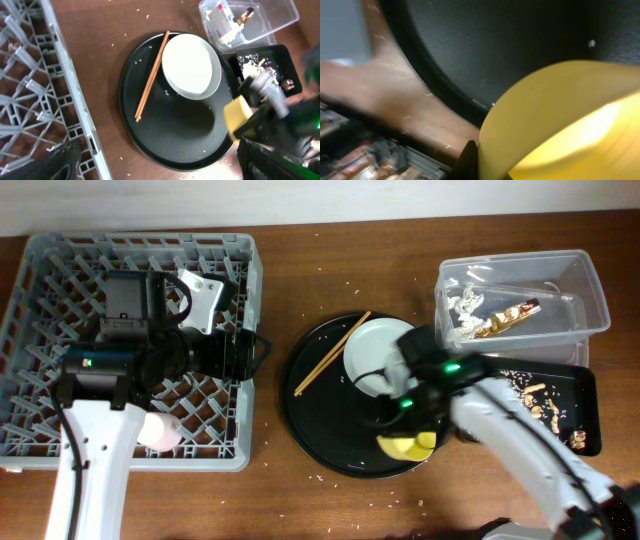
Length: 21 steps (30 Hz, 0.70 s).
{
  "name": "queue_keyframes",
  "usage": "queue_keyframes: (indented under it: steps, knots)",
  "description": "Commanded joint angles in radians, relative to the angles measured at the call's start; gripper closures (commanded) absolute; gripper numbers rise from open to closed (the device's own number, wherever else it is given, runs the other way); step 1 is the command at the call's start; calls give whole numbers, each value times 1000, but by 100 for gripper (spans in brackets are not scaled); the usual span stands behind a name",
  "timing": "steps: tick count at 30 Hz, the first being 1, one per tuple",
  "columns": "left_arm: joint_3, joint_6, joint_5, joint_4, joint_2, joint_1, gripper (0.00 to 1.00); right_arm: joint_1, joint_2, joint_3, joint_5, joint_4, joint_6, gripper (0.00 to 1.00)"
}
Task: Sort waste into correct bins and load items into the dishwasher rack
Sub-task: 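Set the empty yellow bowl back on the round tray with the right gripper, then grasp the chopsticks on the round tray with the left gripper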
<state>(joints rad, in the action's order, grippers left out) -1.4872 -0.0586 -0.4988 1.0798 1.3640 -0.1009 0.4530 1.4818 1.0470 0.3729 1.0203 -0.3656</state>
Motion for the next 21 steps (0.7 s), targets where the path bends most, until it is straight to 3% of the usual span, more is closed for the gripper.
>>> queue_keyframes:
  steps: [1,3,5,9,15,19,21]
  knots:
    - [-13,60,25,2,42,-5,2,143,107,1,-151,-69,-128,95]
    - [-12,60,26,1,74,-27,3,156,162,3,-91,-115,-139,87]
    - [-12,60,41,1,100,-49,5,151,160,13,-71,-120,-114,73]
    - [-12,71,126,-15,201,-140,7,79,75,149,-122,-30,-72,56]
    - [-12,73,190,-101,367,-249,11,-145,2,398,-201,181,-71,48]
    - [-12,8,199,-255,513,-327,29,-245,-5,444,-200,225,-41,46]
    - [-12,9,294,-312,577,-353,39,-253,-5,444,-201,249,-5,45]
